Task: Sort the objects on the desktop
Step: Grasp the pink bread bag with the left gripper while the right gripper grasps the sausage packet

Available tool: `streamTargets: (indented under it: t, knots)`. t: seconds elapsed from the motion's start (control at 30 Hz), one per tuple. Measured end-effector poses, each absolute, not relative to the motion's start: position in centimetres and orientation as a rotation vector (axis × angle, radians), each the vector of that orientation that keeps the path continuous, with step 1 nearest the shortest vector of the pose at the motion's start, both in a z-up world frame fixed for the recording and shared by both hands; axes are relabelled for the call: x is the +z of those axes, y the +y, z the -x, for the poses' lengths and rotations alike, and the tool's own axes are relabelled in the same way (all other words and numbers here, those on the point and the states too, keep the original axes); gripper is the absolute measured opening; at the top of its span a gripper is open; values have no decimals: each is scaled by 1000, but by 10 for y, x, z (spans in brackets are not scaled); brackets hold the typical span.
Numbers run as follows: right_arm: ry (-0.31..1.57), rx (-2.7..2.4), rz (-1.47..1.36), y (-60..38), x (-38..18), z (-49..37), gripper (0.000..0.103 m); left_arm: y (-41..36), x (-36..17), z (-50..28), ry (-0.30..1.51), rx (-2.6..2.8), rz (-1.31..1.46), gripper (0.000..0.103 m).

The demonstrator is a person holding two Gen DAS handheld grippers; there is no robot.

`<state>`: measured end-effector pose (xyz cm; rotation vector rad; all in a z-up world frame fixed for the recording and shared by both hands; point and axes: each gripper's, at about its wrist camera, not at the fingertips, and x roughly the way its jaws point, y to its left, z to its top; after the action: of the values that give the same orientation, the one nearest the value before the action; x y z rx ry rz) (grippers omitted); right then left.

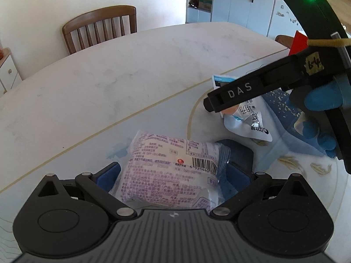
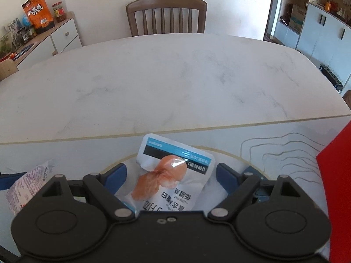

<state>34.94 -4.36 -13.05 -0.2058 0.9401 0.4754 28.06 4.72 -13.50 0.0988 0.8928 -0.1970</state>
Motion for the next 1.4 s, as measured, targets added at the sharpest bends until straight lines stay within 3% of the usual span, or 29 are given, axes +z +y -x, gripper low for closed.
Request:
streamTargets:
  t: [0.2,0.37,0.53,0.9,1.4]
  knots:
    - [923,464,210,-38,-134,-347,89,45,-138,-283,894,-192,-109,102]
    - [901,473,230,-35,-134,-342,75,44,-137,-283,896,-187,-105,102]
    - [897,513,249,-35,-132,-335,73,42,-135,-280,903,-188,-96,101]
    - [926,596,273,-58,-129,-310,68,31,-130,-265,916,-189,-100,82]
    - [961,686,276,-114,-113,-256,57,-12,-122,-216,937,-237,-68,81]
